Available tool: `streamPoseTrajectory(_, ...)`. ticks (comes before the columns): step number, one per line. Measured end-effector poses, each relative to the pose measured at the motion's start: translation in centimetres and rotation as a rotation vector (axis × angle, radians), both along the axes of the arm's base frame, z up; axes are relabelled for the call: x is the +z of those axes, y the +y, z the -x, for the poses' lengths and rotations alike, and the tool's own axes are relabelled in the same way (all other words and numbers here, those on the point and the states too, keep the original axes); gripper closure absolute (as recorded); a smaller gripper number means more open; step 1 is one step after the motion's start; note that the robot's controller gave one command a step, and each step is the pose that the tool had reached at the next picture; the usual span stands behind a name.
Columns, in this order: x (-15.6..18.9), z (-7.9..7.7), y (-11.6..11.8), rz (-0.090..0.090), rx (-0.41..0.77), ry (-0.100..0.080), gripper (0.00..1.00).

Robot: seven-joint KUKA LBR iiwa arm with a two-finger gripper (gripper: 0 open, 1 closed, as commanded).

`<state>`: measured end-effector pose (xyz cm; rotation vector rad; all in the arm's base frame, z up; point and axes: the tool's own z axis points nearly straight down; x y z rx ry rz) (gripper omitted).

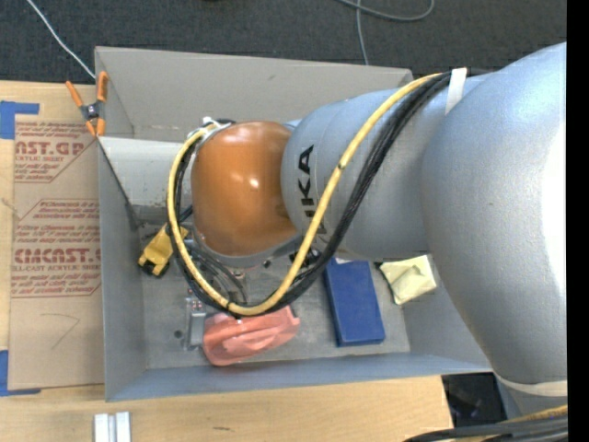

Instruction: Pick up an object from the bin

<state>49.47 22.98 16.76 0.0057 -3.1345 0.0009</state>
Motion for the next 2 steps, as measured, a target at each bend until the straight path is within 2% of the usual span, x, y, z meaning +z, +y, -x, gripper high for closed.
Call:
streamPoseTrajectory(1, 0.4, -0.2, -0.1, -0.002, -0.003, -0.007, 0.0)
streamPoseTrajectory(2, -7.5, 0.9, -5.2, -0.002, 0.036, -0.004, 0.0)
